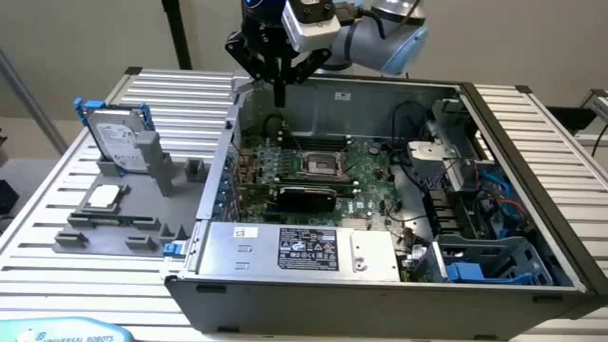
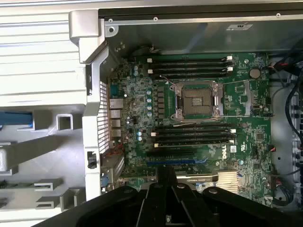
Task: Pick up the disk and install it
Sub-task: 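Reach for the disk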
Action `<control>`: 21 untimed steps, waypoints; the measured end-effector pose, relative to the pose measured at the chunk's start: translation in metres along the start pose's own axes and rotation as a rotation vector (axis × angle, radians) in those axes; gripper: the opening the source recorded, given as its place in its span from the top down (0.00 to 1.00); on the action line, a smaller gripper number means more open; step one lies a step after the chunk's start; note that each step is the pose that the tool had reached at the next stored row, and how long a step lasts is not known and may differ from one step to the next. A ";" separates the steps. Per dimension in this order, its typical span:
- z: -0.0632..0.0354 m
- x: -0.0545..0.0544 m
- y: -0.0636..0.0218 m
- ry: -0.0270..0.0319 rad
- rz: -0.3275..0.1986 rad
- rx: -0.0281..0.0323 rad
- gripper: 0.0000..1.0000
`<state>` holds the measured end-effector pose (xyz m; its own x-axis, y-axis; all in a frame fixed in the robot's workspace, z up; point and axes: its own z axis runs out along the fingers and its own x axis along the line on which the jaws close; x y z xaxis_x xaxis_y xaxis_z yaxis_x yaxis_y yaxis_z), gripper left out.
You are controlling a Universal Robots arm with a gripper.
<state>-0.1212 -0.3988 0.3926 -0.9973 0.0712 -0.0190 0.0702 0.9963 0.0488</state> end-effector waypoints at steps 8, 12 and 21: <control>0.0000 0.000 0.0000 0.0000 0.000 0.0000 0.89; 0.0000 0.000 0.0000 0.0000 0.000 0.0000 0.89; -0.0005 0.022 -0.0022 0.0000 0.000 -0.0001 0.89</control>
<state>-0.1432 -0.3995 0.3926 -0.9973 0.0712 -0.0190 0.0702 0.9963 0.0489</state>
